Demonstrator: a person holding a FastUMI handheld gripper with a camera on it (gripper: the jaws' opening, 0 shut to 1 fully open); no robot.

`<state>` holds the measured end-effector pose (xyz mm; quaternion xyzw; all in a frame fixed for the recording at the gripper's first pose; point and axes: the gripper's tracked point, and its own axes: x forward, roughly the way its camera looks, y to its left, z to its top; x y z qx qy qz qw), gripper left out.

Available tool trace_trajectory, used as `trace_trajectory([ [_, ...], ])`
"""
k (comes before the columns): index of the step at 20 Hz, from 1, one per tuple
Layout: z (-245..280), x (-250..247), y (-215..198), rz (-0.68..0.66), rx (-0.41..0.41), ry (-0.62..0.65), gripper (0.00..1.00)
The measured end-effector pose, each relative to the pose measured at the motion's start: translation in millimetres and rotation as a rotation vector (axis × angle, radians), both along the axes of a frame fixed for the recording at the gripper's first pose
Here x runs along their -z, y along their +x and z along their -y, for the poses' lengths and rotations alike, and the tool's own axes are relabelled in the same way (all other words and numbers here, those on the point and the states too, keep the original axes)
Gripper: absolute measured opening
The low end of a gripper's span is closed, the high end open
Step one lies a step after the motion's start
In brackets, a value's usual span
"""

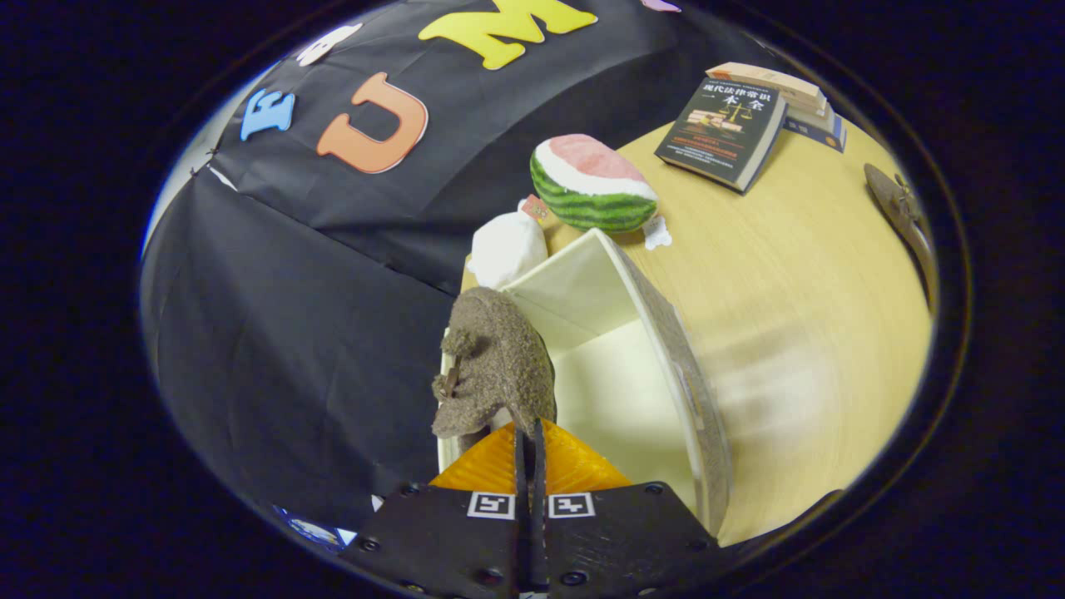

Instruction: Open the storage box then place both shoes into the box .Put the left shoe in first, then the right shoe, with the right side of both shoes facing outward in a uniform manner.

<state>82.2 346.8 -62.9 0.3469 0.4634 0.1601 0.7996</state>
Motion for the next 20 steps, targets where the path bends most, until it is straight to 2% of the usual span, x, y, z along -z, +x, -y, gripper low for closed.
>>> trace_trajectory([
  [7, -27.0, 40.0, -21.2, -0.106, -0.074, -0.041, 0.00],
  [12, -24.7, 45.1, -26.3, -0.123, -0.119, -0.101, 0.01],
  [17, -31.1, 40.4, -34.9, -0.114, -0.206, -0.085, 0.53],
  [19, -29.1, 28.9, -38.3, -0.091, -0.213, -0.062, 0.74],
  [20, -26.5, 21.8, -37.0, -0.058, -0.216, -0.061, 0.78],
])
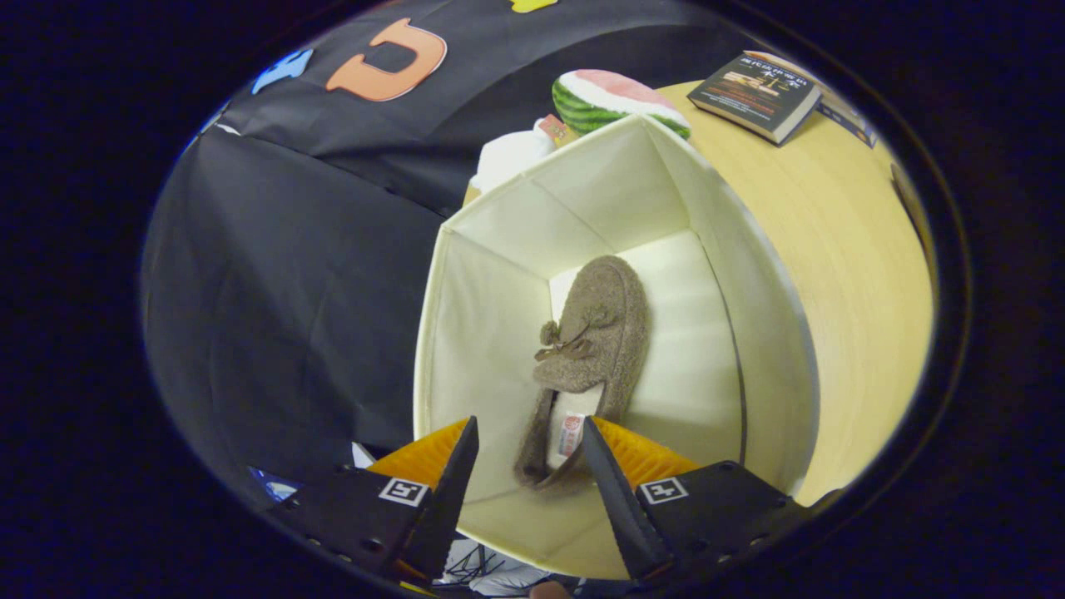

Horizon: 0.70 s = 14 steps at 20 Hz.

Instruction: Open the storage box then place both shoes into the box .Put the left shoe in first, then the right shoe, with the right side of both shoes facing outward in a uniform manner.

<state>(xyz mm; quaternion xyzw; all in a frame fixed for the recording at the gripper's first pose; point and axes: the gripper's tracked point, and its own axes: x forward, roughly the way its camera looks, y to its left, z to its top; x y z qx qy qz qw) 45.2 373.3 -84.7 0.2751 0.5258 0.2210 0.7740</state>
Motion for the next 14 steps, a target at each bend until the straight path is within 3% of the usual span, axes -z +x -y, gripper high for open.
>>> trace_trajectory([
  [4, 21.7, -36.9, 6.9, 0.168, -0.006, -0.008, 0.89],
  [7, 53.0, -50.7, 11.6, 0.275, 0.004, -0.085, 0.96],
  [14, 134.3, -81.6, 18.5, 0.389, 0.036, -0.112, 0.96],
])
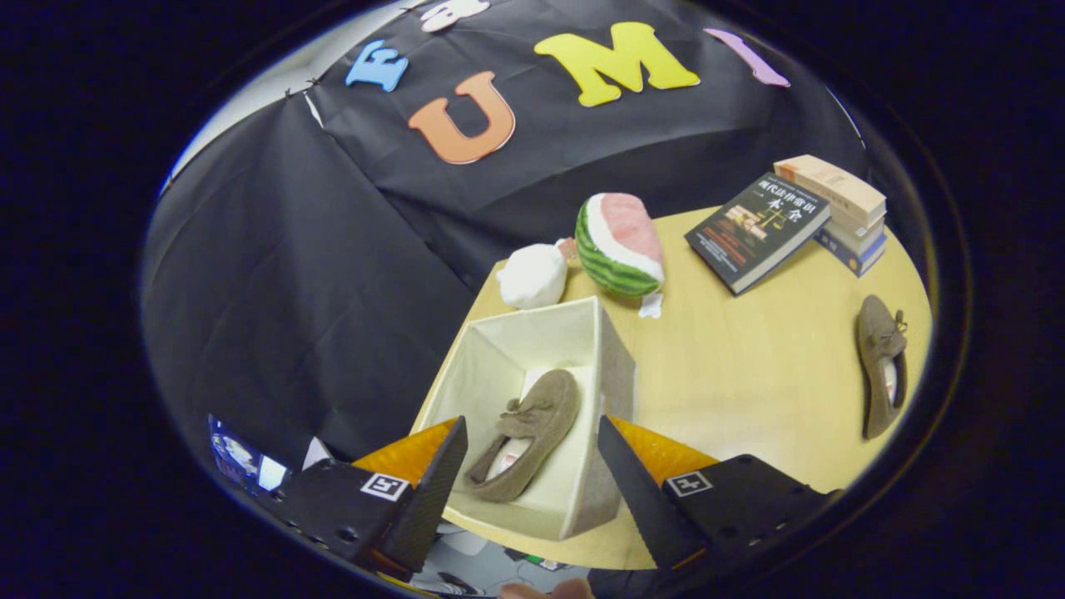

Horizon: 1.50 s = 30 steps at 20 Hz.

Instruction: Open the storage box then place both shoes into the box .Put the left shoe in first, then the right shoe, with the right side of both shoes facing outward in a uniform manner.

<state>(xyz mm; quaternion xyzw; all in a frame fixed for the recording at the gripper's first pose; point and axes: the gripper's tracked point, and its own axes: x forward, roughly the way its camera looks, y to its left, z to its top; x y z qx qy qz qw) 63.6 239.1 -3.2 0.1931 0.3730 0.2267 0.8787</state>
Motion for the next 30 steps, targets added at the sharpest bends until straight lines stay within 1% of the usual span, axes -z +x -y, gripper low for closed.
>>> trace_trajectory([
  [5, 86.6, -15.9, 8.1, 0.078, 0.062, -0.048, 0.96],
  [8, 152.5, -12.5, 19.4, 0.127, 0.125, -0.116, 0.96],
  [10, 193.4, -3.0, 21.4, 0.144, 0.158, -0.184, 0.96],
  [13, 252.3, 12.0, 15.8, 0.154, 0.187, -0.282, 0.96],
  [15, 290.5, 28.1, 14.8, 0.142, 0.209, -0.340, 0.96],
  [18, 344.5, 60.6, 13.1, 0.100, 0.253, -0.395, 0.96],
  [20, 370.0, 83.9, 12.2, 0.048, 0.281, -0.410, 0.96],
  [24, 398.8, 119.3, 16.0, -0.037, 0.290, -0.434, 0.96],
  [26, 403.8, 132.9, 20.1, -0.064, 0.282, -0.448, 0.96],
  [30, 400.8, 155.8, 21.5, -0.117, 0.235, -0.453, 0.95],
])
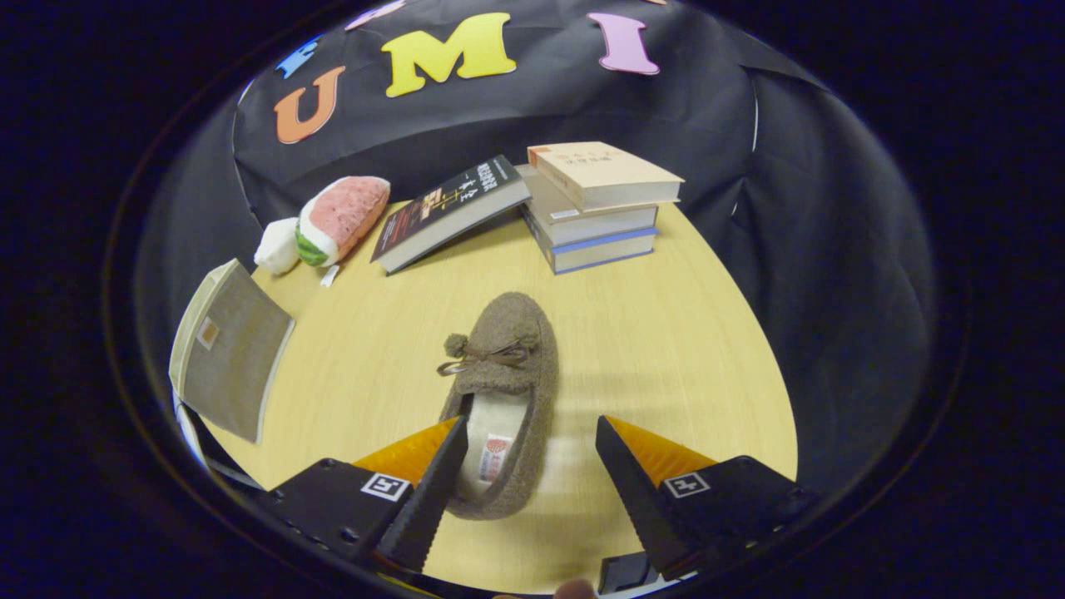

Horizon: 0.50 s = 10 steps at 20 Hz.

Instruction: Open the storage box then place both shoes into the box .Put the left shoe in first, then the right shoe, with the right side of both shoes facing outward in a uniform manner.

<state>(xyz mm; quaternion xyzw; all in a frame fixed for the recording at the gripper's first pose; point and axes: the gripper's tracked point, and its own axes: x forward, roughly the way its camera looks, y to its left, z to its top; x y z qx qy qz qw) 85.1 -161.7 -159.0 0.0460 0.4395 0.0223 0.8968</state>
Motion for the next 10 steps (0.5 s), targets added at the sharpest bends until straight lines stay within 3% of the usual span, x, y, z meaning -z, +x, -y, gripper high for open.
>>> trace_trajectory([
  [6, -3.5, 17.0, 12.4, -0.058, 0.027, 0.061, 0.53],
  [10, -3.0, 27.5, 17.0, -0.084, 0.048, 0.079, 0.53],
])
